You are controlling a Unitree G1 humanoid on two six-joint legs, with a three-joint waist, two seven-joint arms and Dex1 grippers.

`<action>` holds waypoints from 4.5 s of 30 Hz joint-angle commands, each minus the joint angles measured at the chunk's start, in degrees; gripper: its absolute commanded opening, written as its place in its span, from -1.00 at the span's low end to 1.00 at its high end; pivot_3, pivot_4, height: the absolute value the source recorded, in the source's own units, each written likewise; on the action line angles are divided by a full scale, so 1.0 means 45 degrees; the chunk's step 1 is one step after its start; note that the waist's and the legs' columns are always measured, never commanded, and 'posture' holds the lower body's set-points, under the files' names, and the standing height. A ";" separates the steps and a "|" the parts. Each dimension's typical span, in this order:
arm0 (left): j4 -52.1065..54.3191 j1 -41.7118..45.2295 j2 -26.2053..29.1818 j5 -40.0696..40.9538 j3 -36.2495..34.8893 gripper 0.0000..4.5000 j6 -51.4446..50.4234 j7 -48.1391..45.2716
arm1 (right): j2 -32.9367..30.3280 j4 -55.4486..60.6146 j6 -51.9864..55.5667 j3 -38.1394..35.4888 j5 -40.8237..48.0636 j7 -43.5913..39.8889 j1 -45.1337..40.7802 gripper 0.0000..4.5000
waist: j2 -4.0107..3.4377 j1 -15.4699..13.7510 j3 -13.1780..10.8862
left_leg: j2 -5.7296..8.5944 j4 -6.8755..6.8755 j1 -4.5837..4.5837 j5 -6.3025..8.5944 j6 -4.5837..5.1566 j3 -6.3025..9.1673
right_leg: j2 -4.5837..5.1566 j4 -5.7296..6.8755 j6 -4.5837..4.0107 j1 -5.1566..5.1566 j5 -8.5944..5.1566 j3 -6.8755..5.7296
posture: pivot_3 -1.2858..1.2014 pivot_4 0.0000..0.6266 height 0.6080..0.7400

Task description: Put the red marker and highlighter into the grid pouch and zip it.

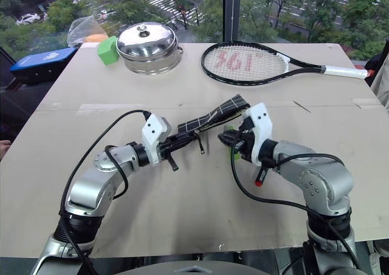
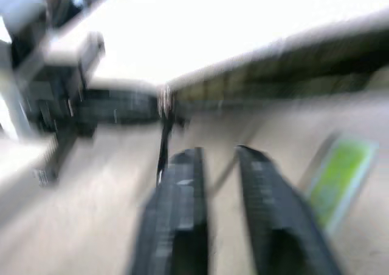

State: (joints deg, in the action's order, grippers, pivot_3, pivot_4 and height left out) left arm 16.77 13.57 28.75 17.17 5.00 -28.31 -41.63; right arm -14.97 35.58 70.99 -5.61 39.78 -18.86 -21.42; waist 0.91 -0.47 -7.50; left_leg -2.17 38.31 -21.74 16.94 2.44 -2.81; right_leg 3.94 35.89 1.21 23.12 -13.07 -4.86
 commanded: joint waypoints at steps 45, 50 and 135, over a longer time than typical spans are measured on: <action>-0.1878 0.2547 0.1180 -0.1631 0.0096 -1.00 -0.0714 0.0031 | -0.1343 0.1043 -0.0492 0.3088 -0.8837 -0.4266 -0.2193 0.98 | 0.0012 0.0031 -0.0005 | 0.0002 0.0003 -0.0011 -0.0041 -0.0067 0.0001 | 0.0008 0.0005 0.0005 0.0001 0.0001 -0.0027 | 0.03 -0.52 1.00; -0.2348 0.2820 0.1255 -0.1645 0.0073 -1.00 -0.0425 -0.0042 | 0.0056 0.1622 0.1706 0.3085 -0.8614 -0.2614 -0.0895 0.98 | 0.0009 -0.0077 -0.0007 | 0.0012 0.0004 -0.0016 -0.0031 -0.0052 0.0011 | 0.0013 0.0003 0.0002 0.0001 -0.0001 -0.0049 | 0.03 -0.52 1.00; -0.1933 0.2593 0.0602 -0.2109 0.0693 -1.00 -0.0468 0.0144 | 0.1936 0.3745 0.4769 0.0869 -0.8052 0.2946 0.5075 -0.91 | 0.0120 -0.0112 0.0077 | 0.0027 0.0005 -0.0006 -0.0045 -0.0075 0.0009 | 0.0015 -0.0008 0.0009 -0.0005 -0.0005 -0.0001 | 0.03 -0.52 1.00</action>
State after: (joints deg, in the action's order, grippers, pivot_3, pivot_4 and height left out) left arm 5.43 24.93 31.54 7.00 9.41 -30.47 -41.18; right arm -4.43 52.63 90.99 -0.42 4.42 -5.84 -0.16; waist 1.45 -0.98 -7.16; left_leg -2.05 38.33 -21.80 16.74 2.12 -2.73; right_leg 4.01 35.84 1.26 23.10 -13.09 -4.86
